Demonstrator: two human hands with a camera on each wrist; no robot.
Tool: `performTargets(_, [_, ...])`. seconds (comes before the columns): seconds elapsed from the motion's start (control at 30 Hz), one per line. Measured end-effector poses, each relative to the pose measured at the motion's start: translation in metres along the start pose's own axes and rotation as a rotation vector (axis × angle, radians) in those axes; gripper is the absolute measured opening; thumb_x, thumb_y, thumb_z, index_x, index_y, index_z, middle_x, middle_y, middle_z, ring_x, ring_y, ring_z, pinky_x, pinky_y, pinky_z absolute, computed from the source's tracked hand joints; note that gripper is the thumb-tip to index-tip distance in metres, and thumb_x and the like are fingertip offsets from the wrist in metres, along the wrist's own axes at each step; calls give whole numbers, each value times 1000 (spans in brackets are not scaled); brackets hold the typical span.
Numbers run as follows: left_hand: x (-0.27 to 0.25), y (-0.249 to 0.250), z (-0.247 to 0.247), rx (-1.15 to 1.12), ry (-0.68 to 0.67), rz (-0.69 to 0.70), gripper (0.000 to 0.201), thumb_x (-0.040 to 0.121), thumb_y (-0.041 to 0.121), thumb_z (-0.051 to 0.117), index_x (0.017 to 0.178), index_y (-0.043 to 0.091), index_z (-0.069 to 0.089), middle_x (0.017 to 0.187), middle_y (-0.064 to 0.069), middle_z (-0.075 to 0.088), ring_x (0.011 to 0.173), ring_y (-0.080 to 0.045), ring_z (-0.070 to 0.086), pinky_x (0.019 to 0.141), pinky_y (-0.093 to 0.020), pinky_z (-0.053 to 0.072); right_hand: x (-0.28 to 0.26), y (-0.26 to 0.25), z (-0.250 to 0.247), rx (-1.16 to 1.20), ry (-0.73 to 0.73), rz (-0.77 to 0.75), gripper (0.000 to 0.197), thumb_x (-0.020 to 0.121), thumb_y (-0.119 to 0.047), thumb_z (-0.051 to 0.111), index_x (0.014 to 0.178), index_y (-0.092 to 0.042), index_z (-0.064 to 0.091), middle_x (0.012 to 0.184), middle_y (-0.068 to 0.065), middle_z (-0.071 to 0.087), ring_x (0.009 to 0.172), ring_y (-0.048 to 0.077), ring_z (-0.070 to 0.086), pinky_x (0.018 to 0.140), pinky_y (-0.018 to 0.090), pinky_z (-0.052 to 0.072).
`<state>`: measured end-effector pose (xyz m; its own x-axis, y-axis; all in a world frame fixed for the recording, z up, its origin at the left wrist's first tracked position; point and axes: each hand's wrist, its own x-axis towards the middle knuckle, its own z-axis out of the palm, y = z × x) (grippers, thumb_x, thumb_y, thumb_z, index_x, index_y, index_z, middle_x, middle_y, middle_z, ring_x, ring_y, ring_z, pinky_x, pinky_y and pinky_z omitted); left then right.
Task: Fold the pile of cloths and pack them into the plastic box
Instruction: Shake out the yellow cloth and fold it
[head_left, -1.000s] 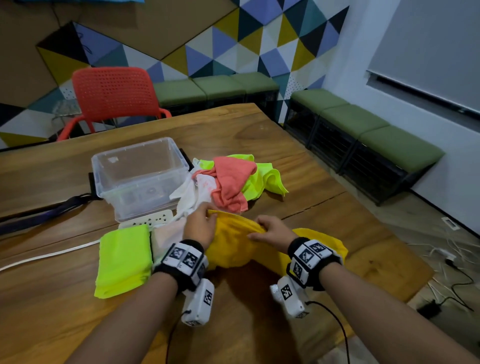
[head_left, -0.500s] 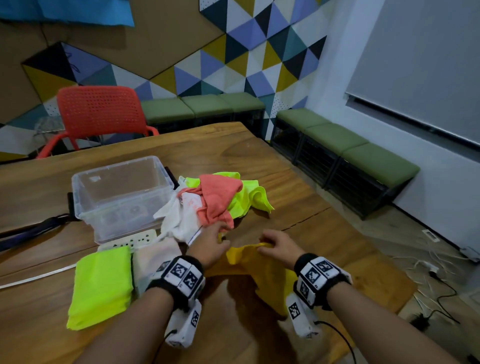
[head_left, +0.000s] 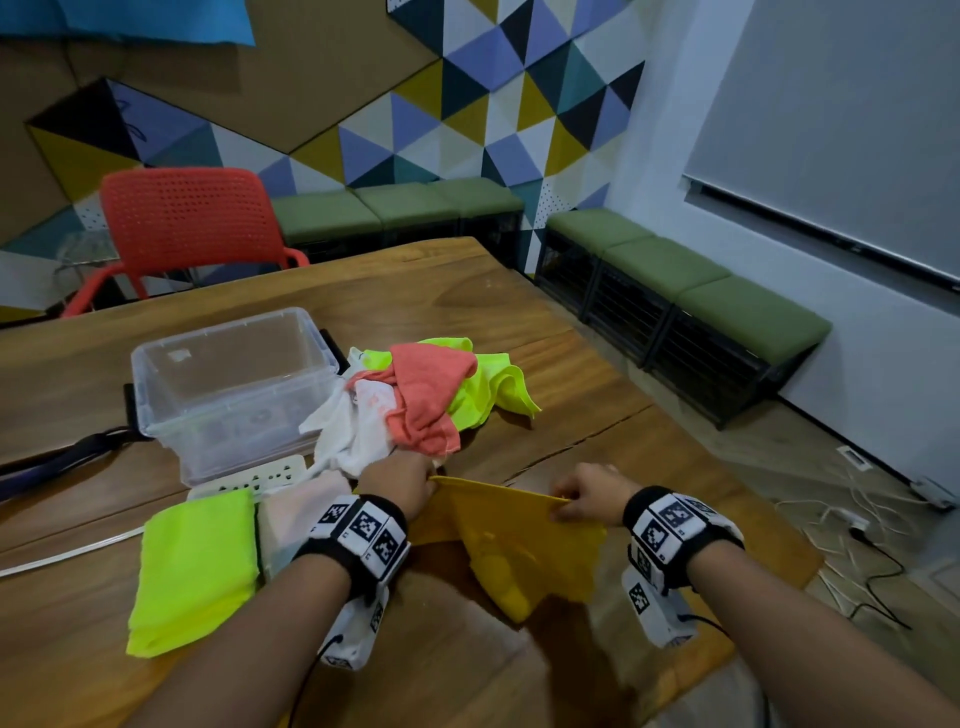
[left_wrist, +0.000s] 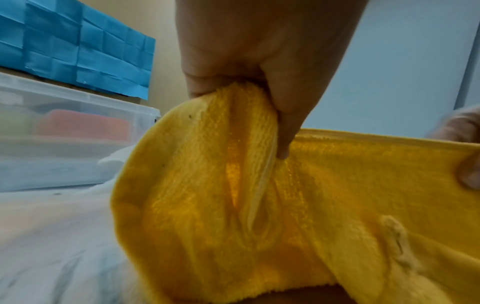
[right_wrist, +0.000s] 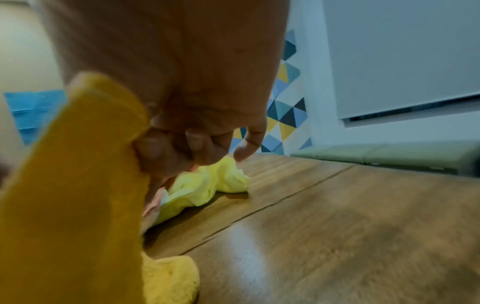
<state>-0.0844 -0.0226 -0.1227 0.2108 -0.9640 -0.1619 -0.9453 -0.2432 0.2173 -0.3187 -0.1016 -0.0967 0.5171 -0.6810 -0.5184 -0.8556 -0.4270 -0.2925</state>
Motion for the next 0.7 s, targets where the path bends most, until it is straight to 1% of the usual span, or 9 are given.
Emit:
performTargets(0.1, [-3,-5,4,14,-31,-37,29,95,32,45,116,21,62,120,-4,61,111,-23,58,88,-34,46,-1,10,1,248,-26,-41,10,90,-23,59,82,-26,63,81,-7,58,83,12,57,84,28,46])
performTargets(0.2, [-1,-7,8,-19,-86,-97,28,94,32,45,115,19,60,118,-6,62,111,-24,57,89,-33,46,2,22,3,442,42,-14,15,90,-33,58,83,-22,67,90,15,66,86,25,61,86,35,48])
performTargets(0.27, [2,-7,9,-255,-86,-178,27,93,33,48,113,16,55,112,-9,63,105,-26,58,88,-32,44,7,27,5,568,143,46,33,88,-39,57,101,-11,66,93,25,63,80,32,60,75,37,51])
performTargets(0.3, [2,-6,8,-441,-60,-235,25,93,33,49,111,15,50,105,-11,62,99,-27,59,85,-31,43,8,28,5,636,220,110,28,91,-31,56,107,-10,62,86,21,61,70,29,58,63,33,50])
performTargets(0.4, [5,-1,4,-965,105,-386,18,96,27,43,103,13,34,86,-10,52,86,-25,50,76,-31,35,8,27,2,797,414,289,9,95,-8,44,93,-13,52,69,6,47,47,17,44,40,23,35])
performTargets(0.5, [5,6,-1,-1008,119,-328,8,97,13,37,103,9,41,89,-12,51,91,-27,49,79,-32,35,-1,8,-3,988,171,120,22,96,-5,42,82,-13,58,77,5,52,47,14,53,42,21,44])
performTargets(0.57, [0,14,0,-985,86,-216,13,94,7,44,100,11,54,101,-11,56,100,-28,52,87,-32,40,-5,-10,-1,1078,-74,-44,27,93,3,38,95,-12,61,83,4,59,60,15,64,50,22,51])
performTargets(0.6, [-4,18,1,-1002,93,-147,15,92,3,47,96,13,58,100,-7,58,97,-25,53,85,-29,42,-6,-18,1,1072,-148,-105,32,91,7,37,101,-14,60,86,3,62,67,15,67,53,22,53])
performTargets(0.7, [-16,27,5,-1066,135,-21,16,87,-1,58,92,13,63,89,6,60,88,-10,54,77,-17,42,4,-38,9,839,-72,-224,27,93,3,44,96,-19,60,82,-2,64,64,6,65,54,16,51])
